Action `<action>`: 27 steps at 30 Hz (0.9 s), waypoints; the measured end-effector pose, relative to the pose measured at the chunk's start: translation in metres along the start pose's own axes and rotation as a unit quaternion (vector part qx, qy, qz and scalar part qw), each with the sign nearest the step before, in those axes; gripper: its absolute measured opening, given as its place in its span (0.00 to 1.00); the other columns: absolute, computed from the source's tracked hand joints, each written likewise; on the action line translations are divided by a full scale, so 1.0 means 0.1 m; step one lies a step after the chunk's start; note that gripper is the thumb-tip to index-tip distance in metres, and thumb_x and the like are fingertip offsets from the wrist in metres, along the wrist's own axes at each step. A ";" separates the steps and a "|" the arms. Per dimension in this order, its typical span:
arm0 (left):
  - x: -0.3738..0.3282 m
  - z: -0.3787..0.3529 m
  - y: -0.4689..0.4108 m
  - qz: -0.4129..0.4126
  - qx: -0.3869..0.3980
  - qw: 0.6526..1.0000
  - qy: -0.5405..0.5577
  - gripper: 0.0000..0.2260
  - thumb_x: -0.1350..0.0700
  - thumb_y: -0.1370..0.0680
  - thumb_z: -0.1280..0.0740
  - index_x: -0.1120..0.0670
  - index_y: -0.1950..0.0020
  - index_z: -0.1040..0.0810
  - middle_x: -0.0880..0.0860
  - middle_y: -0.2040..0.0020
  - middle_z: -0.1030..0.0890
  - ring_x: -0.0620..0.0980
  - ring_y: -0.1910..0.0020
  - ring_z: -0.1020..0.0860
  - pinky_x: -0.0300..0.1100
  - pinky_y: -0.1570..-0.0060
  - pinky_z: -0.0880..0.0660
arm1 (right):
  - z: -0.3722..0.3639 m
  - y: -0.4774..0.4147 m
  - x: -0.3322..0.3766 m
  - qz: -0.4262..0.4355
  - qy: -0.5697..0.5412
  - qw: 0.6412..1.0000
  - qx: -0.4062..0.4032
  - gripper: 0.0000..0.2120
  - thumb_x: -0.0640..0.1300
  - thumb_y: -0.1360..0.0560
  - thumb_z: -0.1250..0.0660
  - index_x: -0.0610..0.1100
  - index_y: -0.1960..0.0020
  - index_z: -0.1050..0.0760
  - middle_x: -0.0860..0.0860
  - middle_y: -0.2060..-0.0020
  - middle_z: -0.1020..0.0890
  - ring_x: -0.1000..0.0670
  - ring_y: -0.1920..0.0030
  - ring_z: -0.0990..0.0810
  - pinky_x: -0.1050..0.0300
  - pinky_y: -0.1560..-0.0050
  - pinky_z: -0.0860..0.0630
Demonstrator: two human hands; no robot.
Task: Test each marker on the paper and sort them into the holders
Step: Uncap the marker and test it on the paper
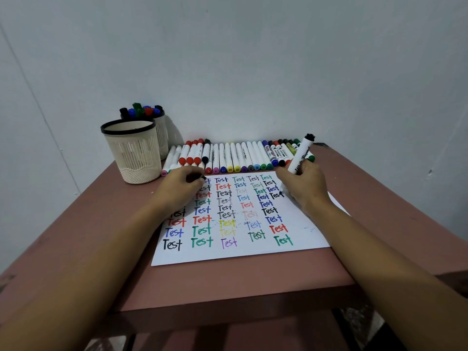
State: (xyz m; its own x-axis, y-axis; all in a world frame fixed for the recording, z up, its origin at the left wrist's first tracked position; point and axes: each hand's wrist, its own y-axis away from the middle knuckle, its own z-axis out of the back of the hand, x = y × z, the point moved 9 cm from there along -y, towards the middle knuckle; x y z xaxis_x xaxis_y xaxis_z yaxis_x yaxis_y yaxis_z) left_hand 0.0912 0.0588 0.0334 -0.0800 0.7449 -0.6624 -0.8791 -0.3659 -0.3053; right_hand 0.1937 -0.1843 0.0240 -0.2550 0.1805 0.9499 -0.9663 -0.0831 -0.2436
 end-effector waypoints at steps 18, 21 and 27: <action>-0.42 -0.13 0.18 -0.067 0.030 0.988 0.133 0.08 0.57 0.24 0.33 0.52 0.46 0.24 0.46 0.54 0.20 0.41 0.57 0.21 0.29 0.60 0.26 | -0.45 0.24 0.26 -0.047 -0.310 0.929 0.198 0.09 0.32 0.23 0.40 0.40 0.60 0.27 0.47 0.70 0.22 0.52 0.69 0.24 0.63 0.70 0.27; -0.47 -0.19 0.21 -0.074 0.051 0.985 0.144 0.08 0.58 0.24 0.32 0.54 0.46 0.23 0.45 0.56 0.19 0.37 0.59 0.22 0.27 0.58 0.27 | -0.50 0.25 0.28 -0.040 -0.312 0.925 0.213 0.08 0.32 0.23 0.39 0.41 0.58 0.26 0.47 0.68 0.19 0.52 0.67 0.20 0.63 0.67 0.23; -0.56 -0.23 0.22 -0.105 0.061 0.980 0.158 0.06 0.60 0.25 0.32 0.55 0.49 0.22 0.45 0.59 0.20 0.32 0.64 0.23 0.25 0.60 0.29 | -0.57 0.26 0.29 -0.025 -0.295 0.926 0.235 0.06 0.33 0.24 0.37 0.40 0.57 0.28 0.44 0.63 0.19 0.51 0.66 0.19 0.63 0.66 0.22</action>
State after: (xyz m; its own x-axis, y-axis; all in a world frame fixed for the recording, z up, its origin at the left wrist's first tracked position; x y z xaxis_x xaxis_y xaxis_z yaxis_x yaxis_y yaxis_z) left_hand 0.0871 -0.0042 0.0481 0.2410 0.5795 -0.7785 -0.9121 -0.1390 -0.3858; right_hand 0.1587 -0.1253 0.0343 -0.0124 -0.3596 0.9330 -0.8189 -0.5318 -0.2158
